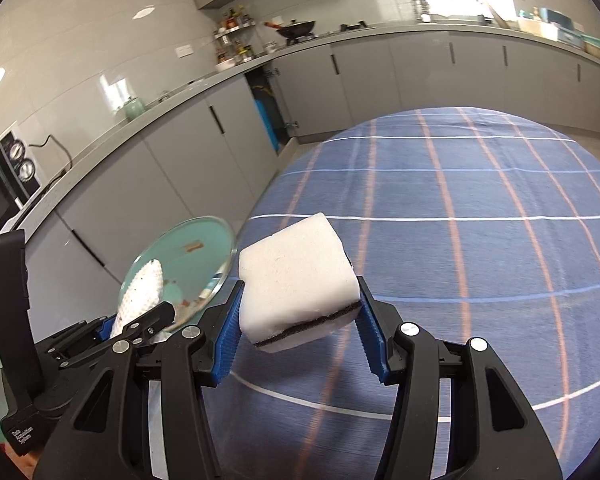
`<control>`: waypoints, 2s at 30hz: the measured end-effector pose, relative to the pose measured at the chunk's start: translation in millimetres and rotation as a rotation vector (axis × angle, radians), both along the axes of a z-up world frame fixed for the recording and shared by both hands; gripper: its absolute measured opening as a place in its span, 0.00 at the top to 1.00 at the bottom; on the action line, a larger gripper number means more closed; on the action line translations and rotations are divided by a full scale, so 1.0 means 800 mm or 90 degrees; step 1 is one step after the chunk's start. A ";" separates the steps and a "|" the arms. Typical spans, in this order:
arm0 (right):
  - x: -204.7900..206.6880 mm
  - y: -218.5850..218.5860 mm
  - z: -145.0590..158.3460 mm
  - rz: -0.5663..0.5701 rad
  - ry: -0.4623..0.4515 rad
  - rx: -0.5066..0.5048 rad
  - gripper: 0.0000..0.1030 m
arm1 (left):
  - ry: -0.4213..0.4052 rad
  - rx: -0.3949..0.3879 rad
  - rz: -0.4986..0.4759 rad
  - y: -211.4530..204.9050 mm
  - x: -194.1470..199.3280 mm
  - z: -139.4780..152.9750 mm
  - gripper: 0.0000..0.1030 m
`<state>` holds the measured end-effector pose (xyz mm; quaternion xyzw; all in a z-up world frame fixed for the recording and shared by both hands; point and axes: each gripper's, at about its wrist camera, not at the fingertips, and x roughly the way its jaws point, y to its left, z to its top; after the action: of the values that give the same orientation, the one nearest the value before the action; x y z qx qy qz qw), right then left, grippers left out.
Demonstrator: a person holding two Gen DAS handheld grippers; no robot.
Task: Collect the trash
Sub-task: 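Carry the cloth and sponge over the teal bucket with both tools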
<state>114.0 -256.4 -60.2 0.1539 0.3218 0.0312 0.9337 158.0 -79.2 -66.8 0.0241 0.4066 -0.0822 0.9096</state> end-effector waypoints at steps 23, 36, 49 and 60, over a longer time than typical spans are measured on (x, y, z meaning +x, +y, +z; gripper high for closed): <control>0.069 0.105 0.014 0.110 -0.003 -0.007 0.49 | -0.005 -0.010 0.104 0.095 0.045 0.002 0.70; 0.105 0.122 0.017 0.110 -0.003 -0.006 0.49 | 0.000 -0.020 0.111 0.115 0.080 -0.001 0.70; 0.146 0.140 -0.005 0.112 0.031 -0.012 0.48 | 0.022 -0.015 0.107 0.117 0.116 -0.016 0.70; 0.172 0.152 -0.025 0.115 0.064 -0.013 0.48 | 0.049 -0.008 0.119 0.122 0.140 -0.038 0.70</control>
<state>251.6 -134.8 -80.0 0.1159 0.3810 0.1045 0.9113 269.7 18.3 -97.5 -0.0223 0.4411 -0.0006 0.8972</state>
